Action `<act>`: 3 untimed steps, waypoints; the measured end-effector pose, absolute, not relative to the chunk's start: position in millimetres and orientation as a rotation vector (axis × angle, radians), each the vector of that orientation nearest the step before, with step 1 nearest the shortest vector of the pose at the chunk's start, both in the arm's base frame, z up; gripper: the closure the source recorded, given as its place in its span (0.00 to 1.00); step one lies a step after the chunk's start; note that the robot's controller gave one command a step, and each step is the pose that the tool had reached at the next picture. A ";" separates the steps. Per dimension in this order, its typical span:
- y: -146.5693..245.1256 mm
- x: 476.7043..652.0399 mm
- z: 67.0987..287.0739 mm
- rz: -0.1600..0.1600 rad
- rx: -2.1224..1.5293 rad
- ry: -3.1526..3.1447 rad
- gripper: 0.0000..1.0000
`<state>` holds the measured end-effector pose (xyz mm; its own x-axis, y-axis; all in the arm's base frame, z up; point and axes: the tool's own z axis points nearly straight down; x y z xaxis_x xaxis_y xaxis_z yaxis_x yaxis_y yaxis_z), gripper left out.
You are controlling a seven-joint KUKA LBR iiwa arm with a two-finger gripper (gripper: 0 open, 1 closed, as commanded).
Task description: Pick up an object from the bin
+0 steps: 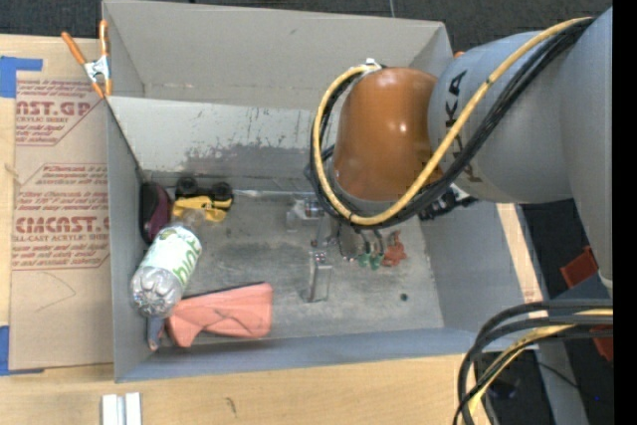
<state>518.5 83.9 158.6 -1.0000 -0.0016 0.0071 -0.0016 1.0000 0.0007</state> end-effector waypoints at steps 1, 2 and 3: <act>83.6 520.3 163.0 -0.002 0.002 -3.142 0.00; 103.2 504.7 130.5 -0.001 0.070 -3.148 0.00; 115.0 491.0 77.8 -0.001 0.171 -3.140 0.00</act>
Offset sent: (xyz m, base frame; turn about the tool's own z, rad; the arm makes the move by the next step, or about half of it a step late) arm -0.0312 0.0387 -0.0603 -0.0845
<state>491.0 115.0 77.8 -0.9941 -0.1085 -0.0031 -0.1085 0.9941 0.0007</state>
